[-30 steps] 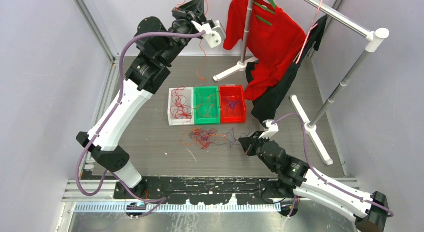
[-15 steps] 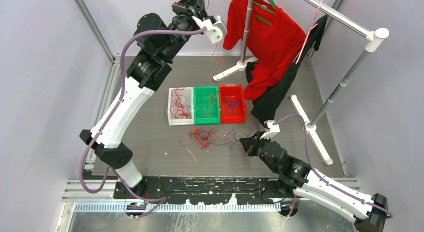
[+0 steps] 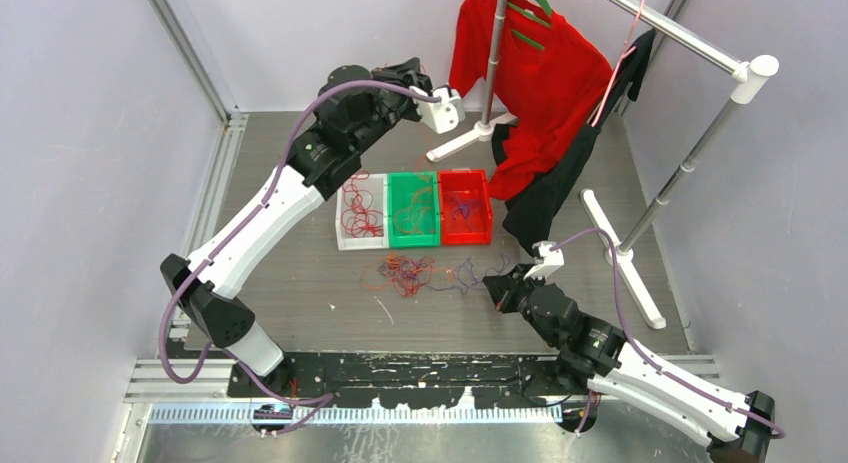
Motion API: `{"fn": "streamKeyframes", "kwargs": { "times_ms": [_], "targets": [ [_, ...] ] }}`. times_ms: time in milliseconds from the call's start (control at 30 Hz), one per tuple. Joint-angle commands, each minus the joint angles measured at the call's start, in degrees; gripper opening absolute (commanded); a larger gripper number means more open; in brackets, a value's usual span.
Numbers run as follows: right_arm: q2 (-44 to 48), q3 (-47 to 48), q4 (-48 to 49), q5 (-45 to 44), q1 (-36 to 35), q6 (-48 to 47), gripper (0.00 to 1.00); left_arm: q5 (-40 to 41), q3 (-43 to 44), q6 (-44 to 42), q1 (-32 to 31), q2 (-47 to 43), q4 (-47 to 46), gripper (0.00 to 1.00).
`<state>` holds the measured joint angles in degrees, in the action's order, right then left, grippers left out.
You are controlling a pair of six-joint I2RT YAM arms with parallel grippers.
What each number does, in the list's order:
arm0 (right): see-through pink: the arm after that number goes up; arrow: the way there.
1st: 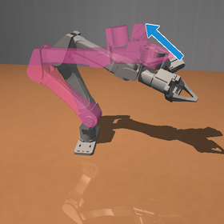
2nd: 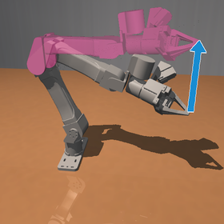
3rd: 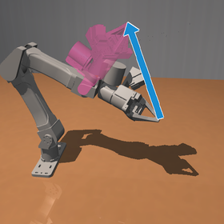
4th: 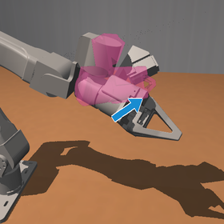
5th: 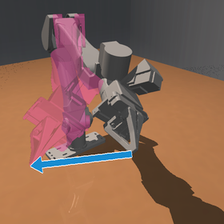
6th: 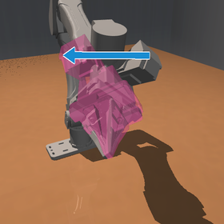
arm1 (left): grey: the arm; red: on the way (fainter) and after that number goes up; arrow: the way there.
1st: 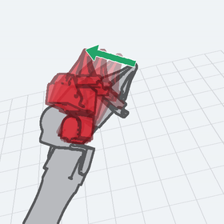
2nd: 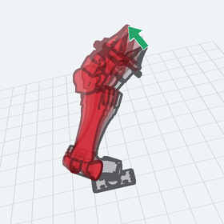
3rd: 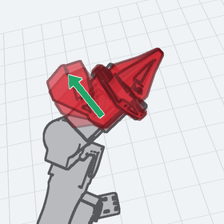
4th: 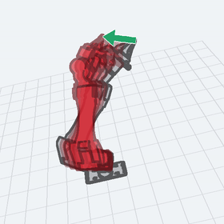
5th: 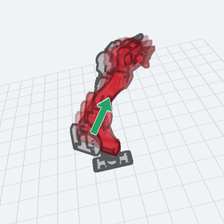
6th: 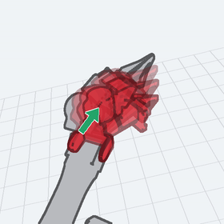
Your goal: Untangle the cables
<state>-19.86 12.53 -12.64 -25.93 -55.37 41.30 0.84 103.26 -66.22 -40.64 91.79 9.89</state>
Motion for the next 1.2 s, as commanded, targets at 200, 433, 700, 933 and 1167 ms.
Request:
{"fn": "streamKeyframes", "kwargs": {
  "times_ms": [200, 433, 700, 933, 1167],
  "targets": [
    [0.0, 0.8, 0.7, -1.2, 0.0, 1.2, 0.01, 2.1, 2.3, -1.9, 0.3, -5.2, 2.5, 0.0],
    [0.3, 1.4, -0.2, -1.6, -0.1, 1.2, 0.01, 1.7, -2.7, 4.8, 0.1, -6.0, 13.5, 0.0],
    [0.6, 1.3, -0.6, -2.1, 0.0, 1.4, 0.01, 2.2, -9.6, 7.5, 0.2, -5.5, 14.9, 0.0],
    [-0.6, 1.5, 0.5, -2.1, 0.0, 1.5, 0.01, 2.4, -11.1, 9.6, 0.3, -0.4, 12.5, 0.0],
    [-1.1, 1.8, 0.4, -3.1, -0.1, 1.6, 0.01, 0.2, -8.4, 13.7, 0.3, 7.6, 16.1, 0.0]
  ]
}}
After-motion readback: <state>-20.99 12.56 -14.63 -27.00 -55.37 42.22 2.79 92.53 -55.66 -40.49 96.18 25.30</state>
